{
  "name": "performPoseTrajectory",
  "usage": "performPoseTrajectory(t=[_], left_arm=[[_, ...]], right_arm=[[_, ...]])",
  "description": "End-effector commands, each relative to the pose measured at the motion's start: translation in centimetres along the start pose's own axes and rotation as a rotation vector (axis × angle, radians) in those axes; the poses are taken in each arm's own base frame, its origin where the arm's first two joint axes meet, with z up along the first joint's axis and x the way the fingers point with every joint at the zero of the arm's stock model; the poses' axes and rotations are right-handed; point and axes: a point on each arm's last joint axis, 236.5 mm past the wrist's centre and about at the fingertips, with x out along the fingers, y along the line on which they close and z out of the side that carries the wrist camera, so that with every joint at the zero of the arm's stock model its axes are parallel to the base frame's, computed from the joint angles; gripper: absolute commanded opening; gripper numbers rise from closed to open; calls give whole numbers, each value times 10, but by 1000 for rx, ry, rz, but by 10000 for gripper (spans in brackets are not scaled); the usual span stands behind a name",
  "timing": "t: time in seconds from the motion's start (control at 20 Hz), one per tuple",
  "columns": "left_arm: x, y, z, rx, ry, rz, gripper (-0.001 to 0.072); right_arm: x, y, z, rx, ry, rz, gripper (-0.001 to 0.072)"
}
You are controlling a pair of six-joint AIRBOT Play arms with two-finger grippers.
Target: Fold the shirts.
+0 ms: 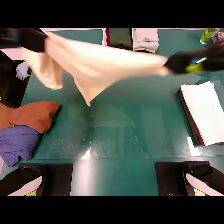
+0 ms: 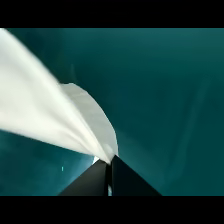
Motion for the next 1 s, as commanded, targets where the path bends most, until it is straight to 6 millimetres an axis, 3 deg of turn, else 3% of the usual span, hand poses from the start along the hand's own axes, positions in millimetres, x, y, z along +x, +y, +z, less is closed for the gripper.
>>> performPoseTrajectory(t=[0.0, 0.15, 0.3, 0.4, 0.55, 0.65, 0.75, 0.85, 0.9, 0.95], left_arm=[[-71, -12, 48, 17, -241, -34, 25], [-58, -25, 42, 67, -205, -86, 25], [-13, -35, -3, 108, -6, -144, 25], [22, -54, -51, 148, 152, -201, 25], [70, -108, -150, 198, 413, -334, 25], [85, -144, -228, 244, 608, -419, 27], [92, -167, -289, 285, 750, -469, 27], [101, -179, -330, 293, 842, -485, 28], [104, -183, -341, 269, 869, -492, 29], [109, -185, -345, 245, 880, -490, 156]], right_arm=[[-90, -1, 56, -35, -229, -35, 14], [-94, 1, 62, -45, -205, -40, 14], [-59, -12, 36, -29, -40, -71, 14], [-31, -33, 4, -11, 83, -126, 14], [6, -64, -49, 9, 217, -200, 14], [21, -74, -87, 34, 292, -213, 14], [32, -80, -117, 52, 348, -212, 14], [40, -84, -138, 61, 387, -216, 14], [43, -86, -146, 67, 400, -219, 14], [45, -88, -152, 70, 415, -221, 14]])
